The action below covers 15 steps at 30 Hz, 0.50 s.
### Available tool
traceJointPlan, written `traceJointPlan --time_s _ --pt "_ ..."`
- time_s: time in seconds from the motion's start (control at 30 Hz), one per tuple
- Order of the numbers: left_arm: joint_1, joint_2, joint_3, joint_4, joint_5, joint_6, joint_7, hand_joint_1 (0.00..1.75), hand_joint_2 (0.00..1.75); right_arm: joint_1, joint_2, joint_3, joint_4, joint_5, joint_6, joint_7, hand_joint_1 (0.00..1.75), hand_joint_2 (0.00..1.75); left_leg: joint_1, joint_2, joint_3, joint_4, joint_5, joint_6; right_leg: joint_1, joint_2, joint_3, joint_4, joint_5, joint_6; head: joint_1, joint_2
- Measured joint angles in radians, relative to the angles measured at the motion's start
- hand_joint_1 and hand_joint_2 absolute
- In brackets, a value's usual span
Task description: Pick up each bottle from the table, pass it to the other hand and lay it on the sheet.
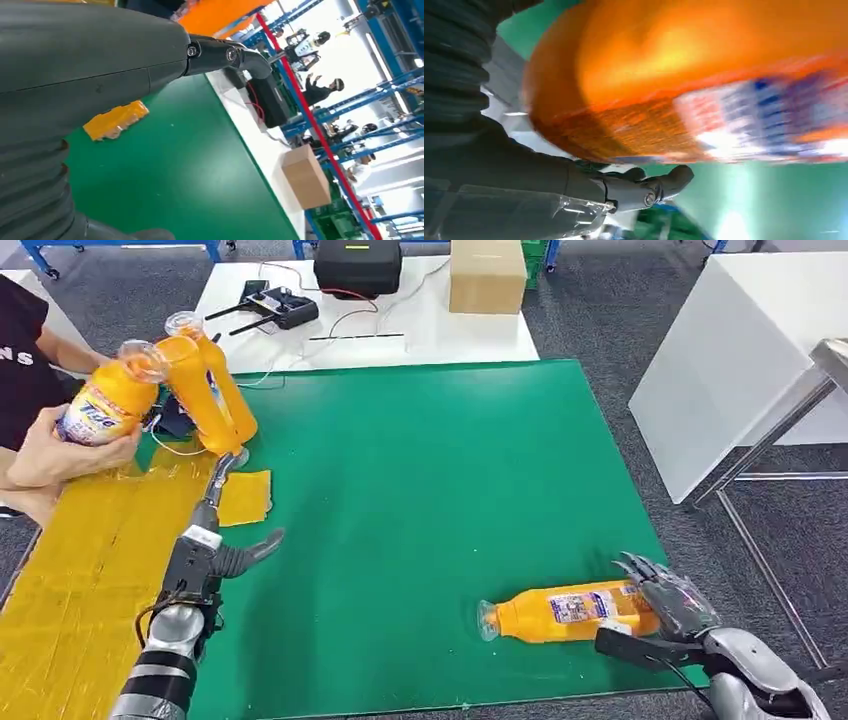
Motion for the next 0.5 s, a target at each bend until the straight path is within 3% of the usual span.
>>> traceJointPlan --time_s 0.5 --pt "-0.044 -0.003 -0.004 0.070 0.020 0.001 -0.019 0.00 1.75 -0.089 -0.178 0.202 -0.026 -0.081 0.113 -0.032 0.00 1.75 0.000 -0.002 -0.002 0.000 0.000 0.000 0.000 -0.001 0.000 0.000 0.000 0.000 0.000 0.000"
